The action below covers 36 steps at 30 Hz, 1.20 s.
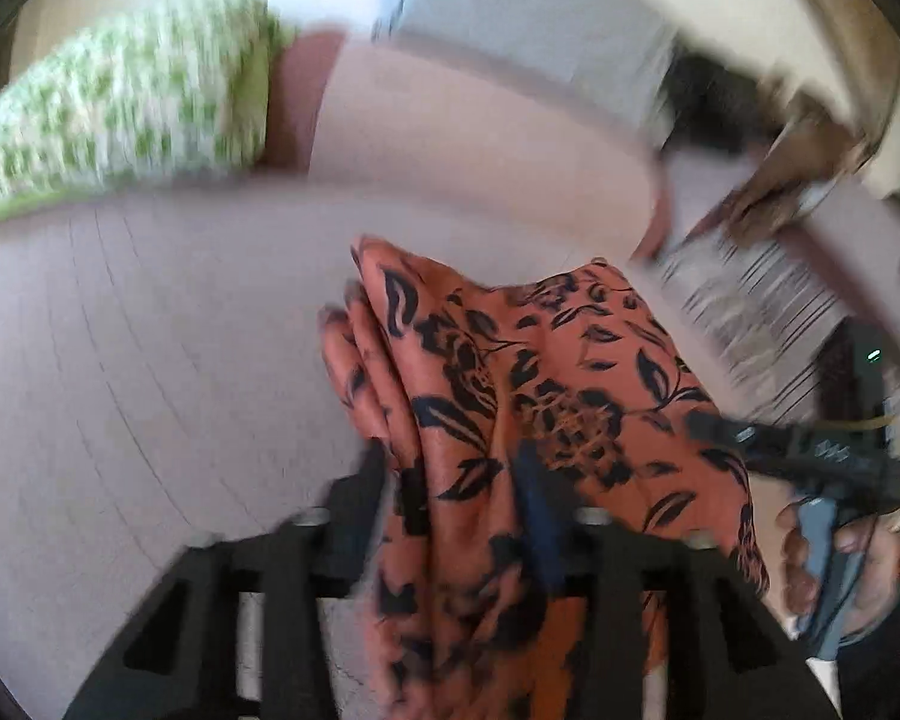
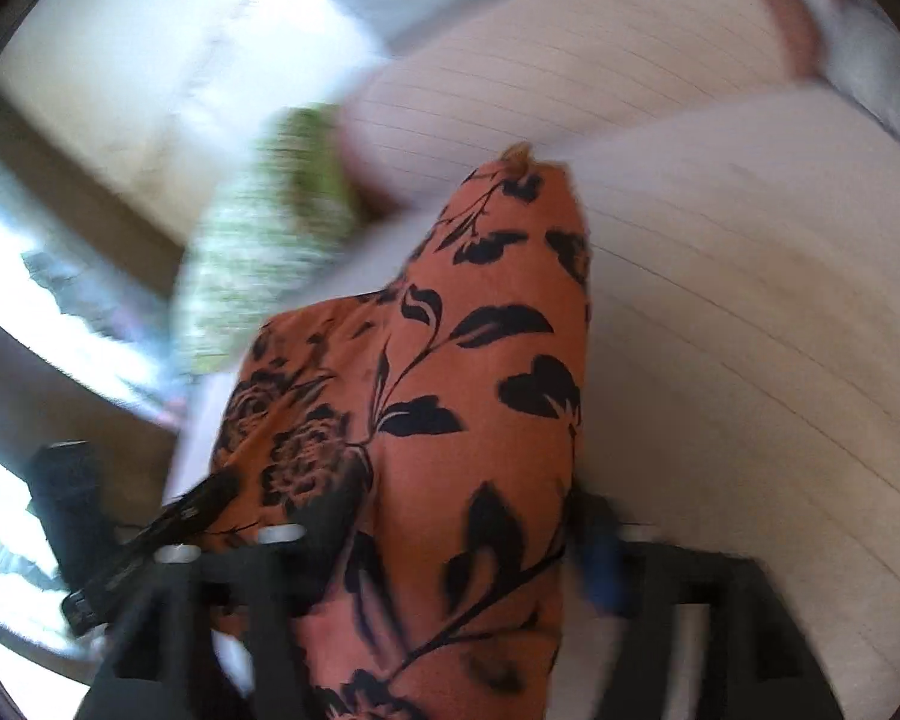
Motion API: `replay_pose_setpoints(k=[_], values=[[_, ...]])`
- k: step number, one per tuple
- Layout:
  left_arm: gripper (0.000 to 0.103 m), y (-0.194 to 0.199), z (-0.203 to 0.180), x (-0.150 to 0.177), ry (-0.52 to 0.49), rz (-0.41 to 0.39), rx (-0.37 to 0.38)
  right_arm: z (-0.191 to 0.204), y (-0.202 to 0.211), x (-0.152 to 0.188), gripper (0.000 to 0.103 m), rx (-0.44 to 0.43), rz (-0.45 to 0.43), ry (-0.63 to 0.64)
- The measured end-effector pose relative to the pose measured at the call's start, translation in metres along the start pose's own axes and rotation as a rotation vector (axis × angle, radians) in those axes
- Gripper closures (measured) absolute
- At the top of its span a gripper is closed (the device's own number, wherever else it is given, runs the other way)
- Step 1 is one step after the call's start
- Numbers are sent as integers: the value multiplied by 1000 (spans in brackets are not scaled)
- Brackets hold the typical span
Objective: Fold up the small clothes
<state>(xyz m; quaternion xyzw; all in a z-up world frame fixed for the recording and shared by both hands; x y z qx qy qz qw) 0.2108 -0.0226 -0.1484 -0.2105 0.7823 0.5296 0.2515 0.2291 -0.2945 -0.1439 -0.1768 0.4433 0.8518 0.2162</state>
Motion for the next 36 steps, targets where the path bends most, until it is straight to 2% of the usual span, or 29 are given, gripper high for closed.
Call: replay_pose_setpoints(k=[1, 2, 3, 6, 9, 11, 12, 13, 15, 16, 20, 22, 26, 29, 33, 36], values=[[52, -13, 5, 12, 1, 41, -31, -22, -7, 7, 23, 91, 5, -30], [52, -20, 11, 25, 6, 78, -58, -38, -10, 17, 23, 143, 24, -55], [52, -16, 16, 31, 19, 68, -56, -43, -6, 23, 23, 135, 21, -65], [52, 11, 20, 31, 25, 0, -66, -30, 24, 30, 23, 127, -78, -16], [47, 43, 5, 32, 4, -77, -37, 9, 50, 33, 22, 34, -147, 61], [42, 47, -8, 29, -26, -114, -22, 31, 45, 37, 18, -31, -129, 81], [36, 39, -15, 35, -47, -91, -15, 34, 38, 42, 14, -50, -106, 82], [34, 27, -14, 40, -48, -46, -20, 34, 23, 54, 13, -61, -52, 82], [34, -21, 2, 72, -23, 159, -107, 24, -11, 77, 13, -7, 66, 53], [34, -28, 7, 80, -2, 191, -113, 23, -17, 83, 13, 6, 78, 54], [35, 17, 1, 63, 25, 60, -105, 49, 24, 81, 13, -21, -2, 100], [34, 43, -4, 53, 14, -6, -94, 54, 47, 80, 13, 9, -48, 122], [29, 81, -13, 43, -15, -65, -140, 65, 74, 83, 13, -1, -98, 93], [18, 103, -26, 43, -68, -99, -219, 76, 85, 88, 13, -2, -108, 85], [16, 117, -46, 47, -151, -109, -310, 75, 90, 114, 13, 165, -43, 152], [16, 126, -58, 52, -163, -137, -327, 77, 91, 128, 13, 270, 2, 215]])
Point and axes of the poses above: each gripper's, at about its wrist camera, not at the fingertips, and y roughly against the way its jaws point, z to its left, x to its underside, the point moved 7 cm from there along -y, roughly the way its jaws point, and after that the axes turned 3 degrees about -z, right-handed, at the moved point
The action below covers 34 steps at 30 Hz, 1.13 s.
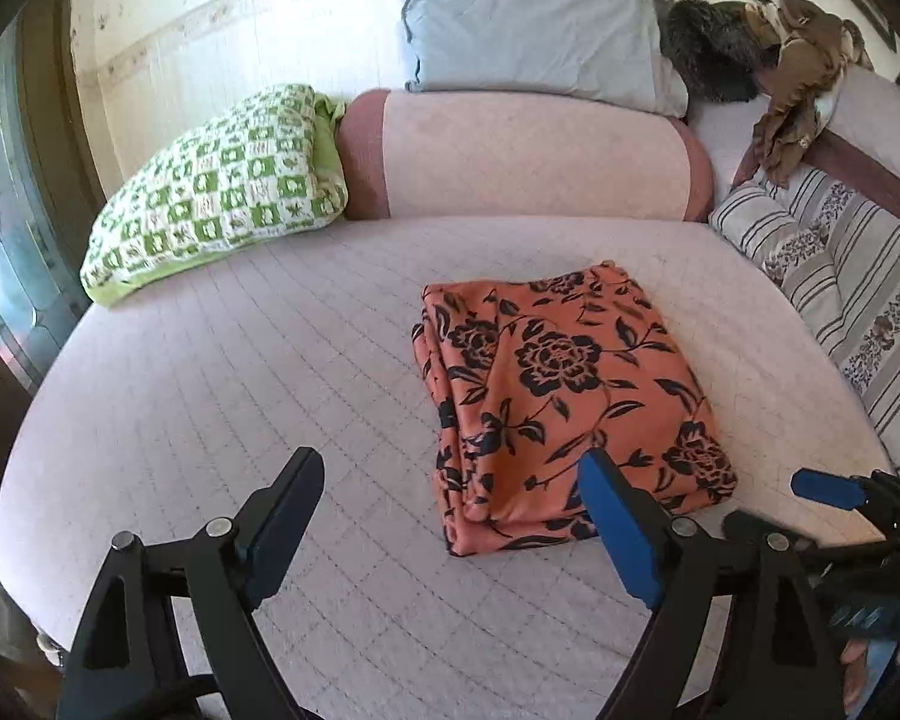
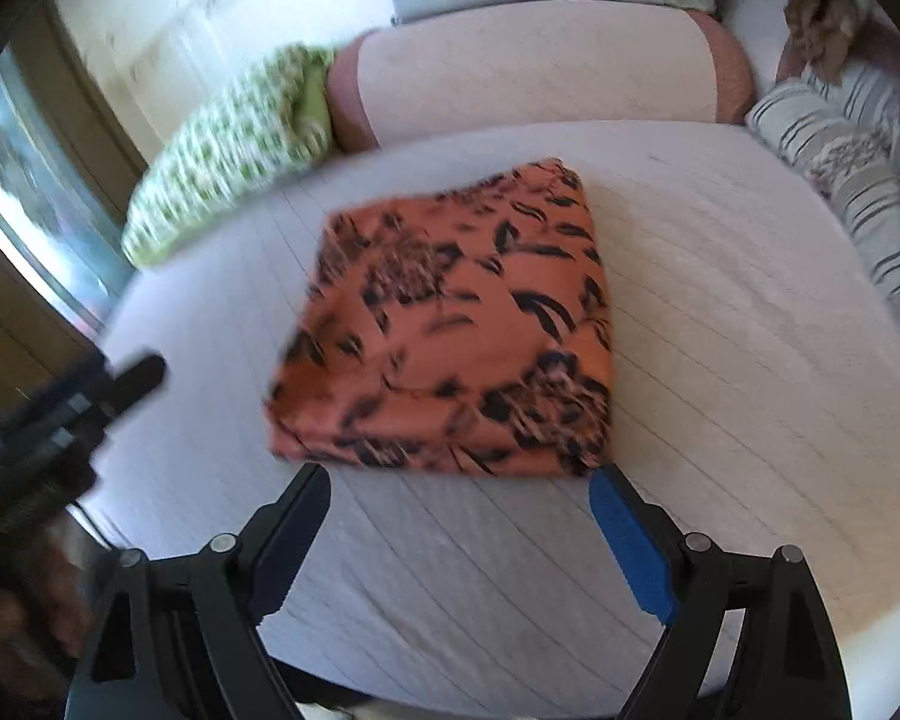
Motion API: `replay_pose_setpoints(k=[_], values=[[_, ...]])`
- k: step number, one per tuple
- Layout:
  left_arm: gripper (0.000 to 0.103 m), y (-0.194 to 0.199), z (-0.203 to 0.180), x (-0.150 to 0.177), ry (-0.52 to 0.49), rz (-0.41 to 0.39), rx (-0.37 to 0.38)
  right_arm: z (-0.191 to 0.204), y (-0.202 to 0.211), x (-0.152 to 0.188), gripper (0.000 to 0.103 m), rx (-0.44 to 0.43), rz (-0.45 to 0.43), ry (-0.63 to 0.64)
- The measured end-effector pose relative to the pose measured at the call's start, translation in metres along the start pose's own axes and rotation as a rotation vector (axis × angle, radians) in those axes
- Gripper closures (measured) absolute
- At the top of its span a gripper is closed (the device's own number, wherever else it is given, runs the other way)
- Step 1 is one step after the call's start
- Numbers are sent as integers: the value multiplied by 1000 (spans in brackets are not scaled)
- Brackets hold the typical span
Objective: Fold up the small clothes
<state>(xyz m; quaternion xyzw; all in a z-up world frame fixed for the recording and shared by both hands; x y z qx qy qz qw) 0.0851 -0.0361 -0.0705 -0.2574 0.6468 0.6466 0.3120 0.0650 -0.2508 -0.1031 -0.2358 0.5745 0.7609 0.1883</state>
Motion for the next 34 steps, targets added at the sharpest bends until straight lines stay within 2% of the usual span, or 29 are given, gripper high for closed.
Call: replay_pose_setpoints(k=[5, 6, 7, 10, 12, 18, 24, 28, 34], values=[[14, 20, -2, -4, 22, -35, 9, 2, 25, 0, 13, 113, -88, 65], [10, 23, -2, -5, 27, -40, 12, 2, 31, -3, 10, 136, -114, 74], [8, 26, -2, -6, 33, -48, 17, 2, 37, -5, 0, 161, -145, 85], [6, 29, -2, -8, 43, -56, 20, -1, 48, -13, 0, 193, -181, 97], [6, 30, -1, -9, 41, -49, 0, -2, 52, -17, 0, 187, -180, 96], [6, 32, -2, -9, 59, -43, 50, 7, 50, -20, 0, 186, -175, 122], [6, 26, 0, -11, 70, -21, 41, 17, 50, -23, 0, 188, -176, 158], [0, 21, -2, -14, 59, -15, 51, 19, 48, -27, 0, 185, -171, 169], [0, 11, -6, -16, 54, -2, 63, 19, 43, -33, 0, 190, -164, 177]])
Point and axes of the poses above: each gripper's, at about its wrist camera, not at the fingertips, and y roughly against the way its jaws point, z to its left, x to its underside, the point moved 7 cm from there along -y, roughly the way its jaws point, and after that the axes turned 3 degrees about -z, right-handed, at the moved point
